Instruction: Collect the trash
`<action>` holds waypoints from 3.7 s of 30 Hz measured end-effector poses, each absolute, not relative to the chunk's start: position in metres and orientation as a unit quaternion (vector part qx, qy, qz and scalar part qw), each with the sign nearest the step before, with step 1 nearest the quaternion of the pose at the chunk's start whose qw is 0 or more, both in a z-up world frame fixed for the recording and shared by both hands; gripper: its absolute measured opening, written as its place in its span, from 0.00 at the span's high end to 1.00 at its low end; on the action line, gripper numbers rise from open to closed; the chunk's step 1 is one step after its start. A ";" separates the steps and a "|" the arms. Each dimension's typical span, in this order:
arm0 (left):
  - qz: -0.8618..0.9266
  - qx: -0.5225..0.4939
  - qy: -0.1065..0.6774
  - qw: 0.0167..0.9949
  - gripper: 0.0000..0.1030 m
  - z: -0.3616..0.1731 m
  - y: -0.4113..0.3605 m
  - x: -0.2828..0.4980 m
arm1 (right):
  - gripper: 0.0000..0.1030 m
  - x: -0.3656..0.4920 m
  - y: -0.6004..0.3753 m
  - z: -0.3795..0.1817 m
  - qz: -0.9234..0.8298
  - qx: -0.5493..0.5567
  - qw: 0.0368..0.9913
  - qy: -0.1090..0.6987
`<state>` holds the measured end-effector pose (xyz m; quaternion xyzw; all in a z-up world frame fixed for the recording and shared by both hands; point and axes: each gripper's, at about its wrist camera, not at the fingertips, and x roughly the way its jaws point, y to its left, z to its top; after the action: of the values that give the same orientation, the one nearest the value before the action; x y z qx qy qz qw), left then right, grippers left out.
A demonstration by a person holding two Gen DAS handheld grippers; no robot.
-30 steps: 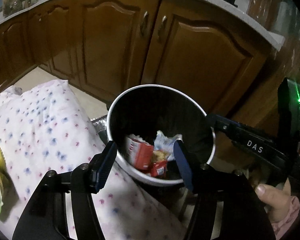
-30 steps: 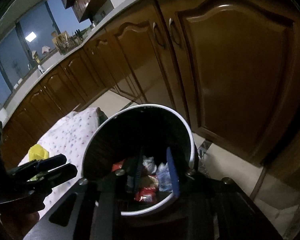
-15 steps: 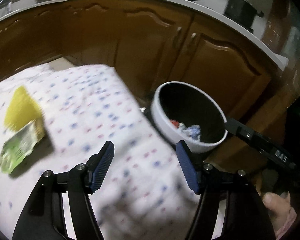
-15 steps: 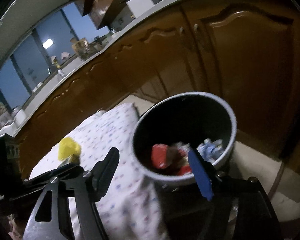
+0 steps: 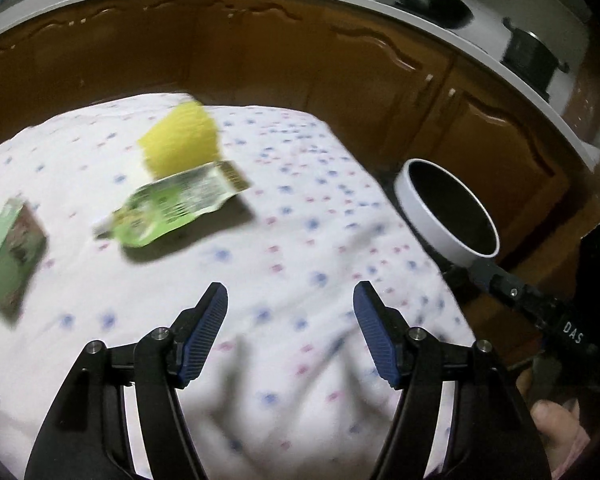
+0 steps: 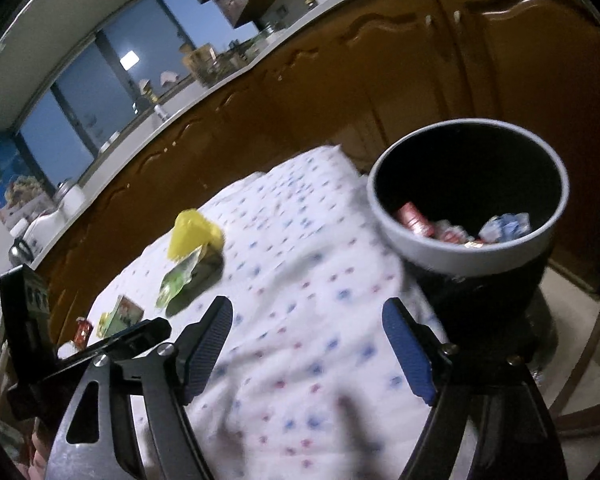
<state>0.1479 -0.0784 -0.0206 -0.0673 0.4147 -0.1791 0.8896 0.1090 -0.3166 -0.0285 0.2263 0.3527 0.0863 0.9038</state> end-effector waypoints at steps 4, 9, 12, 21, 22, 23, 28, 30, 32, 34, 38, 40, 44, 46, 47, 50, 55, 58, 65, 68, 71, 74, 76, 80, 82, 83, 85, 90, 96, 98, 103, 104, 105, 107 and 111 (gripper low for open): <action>-0.158 -0.086 0.420 0.890 0.35 -0.026 -0.051 0.142 | 0.23 0.112 -0.297 -0.029 0.106 0.223 0.901 0.358; -0.135 -0.096 0.416 0.894 0.35 -0.024 -0.023 0.133 | 0.23 0.115 -0.276 -0.025 0.127 0.218 0.898 0.360; -0.122 -0.103 0.408 0.899 0.35 -0.019 -0.005 0.127 | 0.23 0.119 -0.261 -0.024 0.143 0.215 0.895 0.364; -0.066 -0.130 0.378 0.914 0.35 -0.004 0.068 0.110 | 0.23 0.130 -0.207 -0.016 0.199 0.193 0.887 0.369; -0.056 -0.134 0.375 0.915 0.35 -0.003 0.079 0.109 | 0.23 0.131 -0.201 -0.015 0.205 0.192 0.885 0.370; -0.049 -0.136 0.374 0.916 0.35 -0.002 0.087 0.110 | 0.23 0.133 -0.197 -0.015 0.209 0.191 0.885 0.371; -0.008 -0.164 0.361 0.918 0.35 0.002 0.135 0.112 | 0.23 0.139 -0.174 -0.012 0.235 0.188 0.878 0.373; 0.009 -0.170 0.361 0.917 0.35 0.000 0.150 0.117 | 0.23 0.143 -0.163 -0.012 0.253 0.191 0.872 0.373; 0.014 -0.173 0.367 0.914 0.35 -0.005 0.162 0.126 | 0.23 0.146 -0.152 -0.012 0.268 0.192 0.866 0.377; 0.019 -0.178 0.378 0.909 0.36 -0.013 0.173 0.138 | 0.24 0.153 -0.137 -0.014 0.287 0.196 0.856 0.384; 0.006 -0.185 0.394 0.900 0.36 -0.024 0.184 0.159 | 0.26 0.165 -0.115 -0.014 0.307 0.204 0.843 0.392; 0.003 -0.186 0.401 0.897 0.37 -0.029 0.188 0.170 | 0.30 0.175 -0.105 -0.015 0.316 0.215 0.834 0.397; -0.022 -0.173 0.417 0.892 0.48 -0.039 0.183 0.188 | 0.30 0.191 -0.085 -0.015 0.326 0.223 0.823 0.408; -0.034 -0.170 0.419 0.891 0.56 -0.045 0.181 0.194 | 0.30 0.199 -0.072 -0.015 0.330 0.224 0.818 0.414; -0.039 -0.170 0.415 0.893 0.72 -0.045 0.181 0.194 | 0.30 0.202 -0.066 -0.016 0.332 0.223 0.817 0.416; -0.046 -0.179 0.421 0.888 0.93 -0.051 0.187 0.196 | 0.30 0.211 -0.048 -0.019 0.333 0.221 0.812 0.424; -0.038 -0.191 0.410 0.891 0.95 -0.051 0.201 0.179 | 0.30 0.218 -0.021 -0.027 0.318 0.197 0.817 0.439; -0.025 -0.209 0.398 0.893 0.95 -0.046 0.216 0.166 | 0.31 0.221 -0.006 -0.034 0.298 0.168 0.825 0.450; -0.014 -0.230 0.388 0.893 0.95 -0.042 0.232 0.145 | 0.31 0.217 -0.009 -0.047 0.257 0.154 0.839 0.454; -0.012 -0.232 0.391 0.890 0.95 -0.045 0.231 0.144 | 0.31 0.220 -0.006 -0.058 0.258 0.161 0.825 0.477; -0.014 -0.235 0.393 0.889 0.95 -0.047 0.229 0.142 | 0.29 0.220 0.004 -0.064 0.262 0.149 0.819 0.488; -0.015 -0.233 0.395 0.889 0.95 -0.046 0.227 0.141 | 0.33 0.219 0.009 -0.064 0.264 0.128 0.826 0.481; -0.018 -0.231 0.397 0.888 0.95 -0.045 0.223 0.139 | 0.42 0.218 0.004 -0.064 0.274 0.131 0.825 0.477; -0.027 -0.228 0.397 0.889 0.95 -0.041 0.211 0.138 | 0.51 0.211 -0.015 -0.055 0.289 0.137 0.826 0.464; -0.035 -0.220 0.396 0.891 0.95 -0.036 0.200 0.139 | 0.51 0.207 -0.029 -0.051 0.294 0.148 0.824 0.461; -0.039 -0.218 0.395 0.892 0.95 -0.034 0.197 0.139 | 0.51 0.205 -0.038 -0.050 0.294 0.153 0.824 0.459; -0.050 -0.217 0.395 0.891 0.95 -0.030 0.186 0.140 | 0.51 0.197 -0.056 -0.044 0.298 0.163 0.825 0.451; -0.094 -0.202 0.392 0.893 0.95 -0.016 0.146 0.143 | 0.52 0.168 -0.106 -0.023 0.289 0.173 0.842 0.422; -0.146 -0.168 0.400 0.889 0.95 -0.010 0.082 0.150 | 0.51 0.143 -0.167 -0.012 0.248 0.187 0.862 0.401; -0.161 -0.154 0.404 0.887 0.95 -0.010 0.060 0.150 | 0.52 0.137 -0.188 -0.011 0.232 0.195 0.866 0.397; -0.196 -0.120 0.414 0.881 0.95 -0.010 0.006 0.151 | 0.52 0.123 -0.238 -0.011 0.185 0.207 0.881 0.384; -0.202 -0.110 0.416 0.880 0.95 -0.009 -0.006 0.151 | 0.52 0.121 -0.247 -0.010 0.177 0.208 0.883 0.382; -0.208 -0.100 0.416 0.879 0.95 -0.008 -0.018 0.151 | 0.52 0.119 -0.257 -0.010 0.169 0.210 0.885 0.380; -0.220 -0.082 0.416 0.879 0.95 -0.006 -0.039 0.149 | 0.51 0.114 -0.274 -0.010 0.155 0.215 0.888 0.376; -0.243 -0.052 0.416 0.875 0.95 -0.002 -0.078 0.151 | 0.51 0.108 -0.303 -0.007 0.129 0.224 0.894 0.366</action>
<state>0.1506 -0.0779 -0.0016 -0.0516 0.4157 -0.2426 0.8750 0.1085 -0.3030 -0.0070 0.2240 0.3661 0.1285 0.8940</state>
